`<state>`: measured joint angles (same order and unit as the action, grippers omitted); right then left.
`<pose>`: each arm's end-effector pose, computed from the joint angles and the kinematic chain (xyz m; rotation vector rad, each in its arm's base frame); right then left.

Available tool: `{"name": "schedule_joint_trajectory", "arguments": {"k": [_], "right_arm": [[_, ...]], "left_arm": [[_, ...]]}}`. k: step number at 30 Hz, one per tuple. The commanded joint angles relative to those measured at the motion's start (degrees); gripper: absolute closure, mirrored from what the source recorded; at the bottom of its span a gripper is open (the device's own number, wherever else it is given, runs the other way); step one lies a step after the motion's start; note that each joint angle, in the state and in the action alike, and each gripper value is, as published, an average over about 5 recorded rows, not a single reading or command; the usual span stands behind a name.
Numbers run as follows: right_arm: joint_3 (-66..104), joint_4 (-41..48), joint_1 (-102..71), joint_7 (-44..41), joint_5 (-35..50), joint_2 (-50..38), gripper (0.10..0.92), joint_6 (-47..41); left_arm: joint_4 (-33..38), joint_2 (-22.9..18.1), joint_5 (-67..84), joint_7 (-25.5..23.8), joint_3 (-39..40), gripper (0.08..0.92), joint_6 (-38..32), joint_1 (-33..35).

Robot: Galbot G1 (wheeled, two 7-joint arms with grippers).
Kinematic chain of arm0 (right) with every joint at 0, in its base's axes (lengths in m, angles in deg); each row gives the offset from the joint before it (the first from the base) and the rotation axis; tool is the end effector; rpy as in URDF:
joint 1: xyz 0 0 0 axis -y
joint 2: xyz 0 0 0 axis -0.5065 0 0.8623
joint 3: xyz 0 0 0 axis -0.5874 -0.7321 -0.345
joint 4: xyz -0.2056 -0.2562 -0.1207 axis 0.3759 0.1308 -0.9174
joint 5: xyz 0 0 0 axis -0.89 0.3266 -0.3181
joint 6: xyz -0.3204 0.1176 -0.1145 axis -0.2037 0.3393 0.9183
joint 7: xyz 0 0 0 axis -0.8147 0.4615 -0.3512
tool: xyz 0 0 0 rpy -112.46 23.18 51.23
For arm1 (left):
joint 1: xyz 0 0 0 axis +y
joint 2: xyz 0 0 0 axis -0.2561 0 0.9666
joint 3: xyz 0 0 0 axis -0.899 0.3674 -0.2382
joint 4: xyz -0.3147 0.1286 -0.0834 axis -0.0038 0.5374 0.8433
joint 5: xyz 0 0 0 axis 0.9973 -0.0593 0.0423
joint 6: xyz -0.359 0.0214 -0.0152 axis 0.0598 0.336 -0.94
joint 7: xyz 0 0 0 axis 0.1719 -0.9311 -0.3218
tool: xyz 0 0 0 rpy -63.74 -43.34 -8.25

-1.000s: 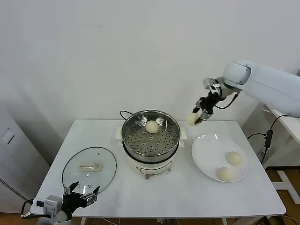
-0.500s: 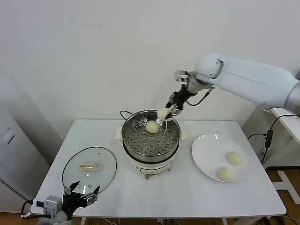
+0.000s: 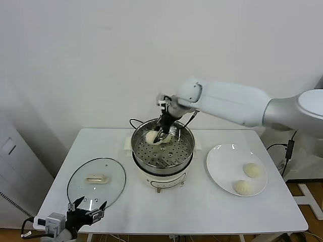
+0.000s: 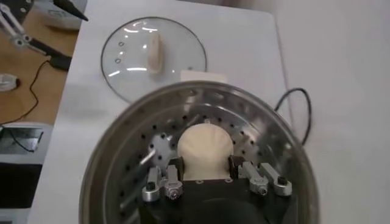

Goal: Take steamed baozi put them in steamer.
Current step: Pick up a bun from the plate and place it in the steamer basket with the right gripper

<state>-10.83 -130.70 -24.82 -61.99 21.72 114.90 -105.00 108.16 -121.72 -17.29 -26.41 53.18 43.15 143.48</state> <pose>0.5854 0.1276 -0.0636 1.5152 -1.6060 1.1357 0.1587 0.0770 -0.2433 -0.2189 -2.5221 -0.1083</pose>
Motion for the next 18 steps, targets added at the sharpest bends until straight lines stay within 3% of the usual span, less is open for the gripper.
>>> {"name": "schedule_joint_trajectory", "arguments": {"k": [1, 15, 18], "right_arm": [[1.0, 3.9, -4.9, 2.5, -2.7, 4.5, 0.558, -1.3], [1.9, 7.6, -8.0, 2.6, -5.9, 6.4, 0.553, -1.7], [2.1, 7.6, -8.0, 2.5, -6.0, 6.4, 0.506, -1.7]], "left_arm": [[0.3, -0.3, -0.2, 0.0, -0.1, 0.177, 0.0, 0.4], [0.5, -0.4, -0.2, -0.1, -0.3, 0.177, -0.3, 1.0], [0.5, -0.5, -0.2, -0.1, -0.3, 0.177, -0.3, 1.0]]}}
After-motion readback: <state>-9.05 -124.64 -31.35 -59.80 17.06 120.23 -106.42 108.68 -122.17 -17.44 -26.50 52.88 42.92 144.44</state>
